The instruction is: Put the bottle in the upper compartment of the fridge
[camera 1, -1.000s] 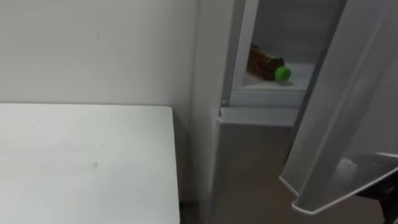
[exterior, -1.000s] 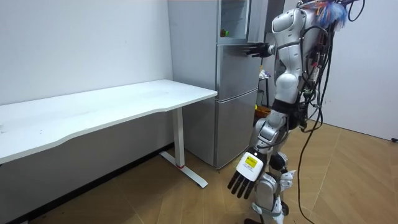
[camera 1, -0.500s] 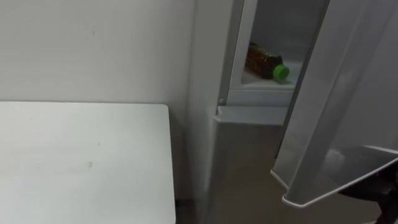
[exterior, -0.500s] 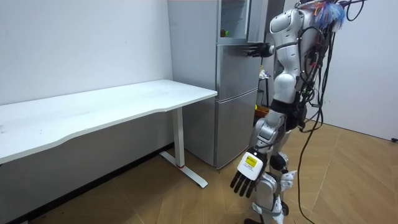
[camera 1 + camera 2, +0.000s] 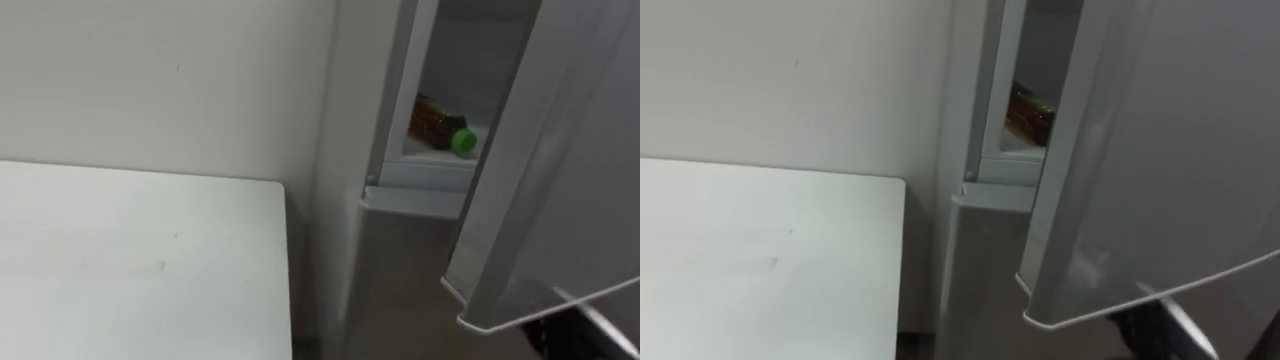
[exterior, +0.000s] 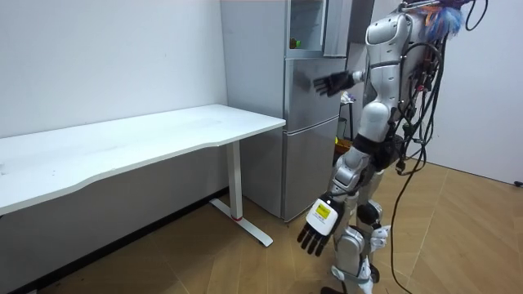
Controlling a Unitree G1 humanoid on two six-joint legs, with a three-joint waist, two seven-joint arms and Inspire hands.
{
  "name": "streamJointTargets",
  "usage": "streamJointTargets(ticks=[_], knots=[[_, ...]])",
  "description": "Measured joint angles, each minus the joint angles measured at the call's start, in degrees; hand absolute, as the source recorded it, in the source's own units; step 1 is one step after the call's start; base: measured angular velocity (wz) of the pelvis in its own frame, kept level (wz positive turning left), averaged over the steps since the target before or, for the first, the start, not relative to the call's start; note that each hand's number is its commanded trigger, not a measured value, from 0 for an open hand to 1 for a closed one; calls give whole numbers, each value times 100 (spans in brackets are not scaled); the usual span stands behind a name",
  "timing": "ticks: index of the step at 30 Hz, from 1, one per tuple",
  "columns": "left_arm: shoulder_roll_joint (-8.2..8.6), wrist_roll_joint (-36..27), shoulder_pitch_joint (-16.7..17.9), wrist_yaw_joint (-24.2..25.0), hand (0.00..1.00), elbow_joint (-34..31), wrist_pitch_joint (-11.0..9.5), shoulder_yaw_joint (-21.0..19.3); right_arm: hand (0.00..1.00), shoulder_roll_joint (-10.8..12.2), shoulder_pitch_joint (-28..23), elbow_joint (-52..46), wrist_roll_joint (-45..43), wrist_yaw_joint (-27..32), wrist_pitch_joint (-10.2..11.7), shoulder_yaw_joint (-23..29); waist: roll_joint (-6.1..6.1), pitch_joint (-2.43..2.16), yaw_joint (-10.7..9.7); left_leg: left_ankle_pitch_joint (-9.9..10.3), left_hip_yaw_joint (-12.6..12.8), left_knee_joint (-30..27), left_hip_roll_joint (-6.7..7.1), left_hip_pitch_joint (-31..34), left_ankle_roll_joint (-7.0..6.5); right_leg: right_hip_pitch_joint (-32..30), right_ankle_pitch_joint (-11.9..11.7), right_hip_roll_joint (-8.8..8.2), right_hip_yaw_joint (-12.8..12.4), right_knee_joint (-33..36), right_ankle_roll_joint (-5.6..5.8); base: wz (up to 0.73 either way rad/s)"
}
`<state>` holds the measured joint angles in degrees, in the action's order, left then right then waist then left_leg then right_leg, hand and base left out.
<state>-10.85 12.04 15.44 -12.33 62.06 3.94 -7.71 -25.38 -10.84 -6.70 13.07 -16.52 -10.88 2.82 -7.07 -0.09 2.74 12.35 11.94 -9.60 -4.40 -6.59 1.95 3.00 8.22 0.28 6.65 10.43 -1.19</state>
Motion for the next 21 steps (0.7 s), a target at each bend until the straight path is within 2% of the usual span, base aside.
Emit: streamJointTargets(ticks=[1,4,8,11,14,18,21], knots=[[-2,-10,-1,1,0,1,8,3,0,84,-30,262,10,-170,-1,-117,0,0,77,3,-5,3,6,8,-6,-2,-2,-10,22,-6,4,7],[-24,-10,-29,22,0,4,74,-10,0,207,-37,655,4,-428,1,-211,-11,-15,99,4,-108,-8,28,86,-13,-1,4,-32,114,-59,15,17],[-4,-3,39,60,0,11,78,-68,0,231,-38,920,14,-561,87,-54,-11,-17,70,4,-146,-13,23,92,-12,17,5,-25,143,-89,18,7],[5,-10,42,58,0,8,75,-165,0,330,-37,1113,29,-532,152,340,-12,-11,21,4,-152,-16,24,52,-12,66,6,-31,158,-110,19,1],[20,-19,99,51,0,-56,77,-335,0,341,-31,1252,45,-531,167,698,-36,-3,-147,5,-188,3,42,-49,-11,203,29,-44,144,-200,41,10],[29,-2,242,50,0,-410,79,-451,0,339,-34,1349,45,-203,200,1345,-65,6,-289,13,-184,67,42,-68,-11,189,34,-25,133,-203,46,-1],[55,-11,275,5,0,-416,92,-624,0,338,-9,1349,36,207,200,1804,-79,3,-391,13,-166,87,45,-76,-11,182,34,-26,134,-186,45,-6]])
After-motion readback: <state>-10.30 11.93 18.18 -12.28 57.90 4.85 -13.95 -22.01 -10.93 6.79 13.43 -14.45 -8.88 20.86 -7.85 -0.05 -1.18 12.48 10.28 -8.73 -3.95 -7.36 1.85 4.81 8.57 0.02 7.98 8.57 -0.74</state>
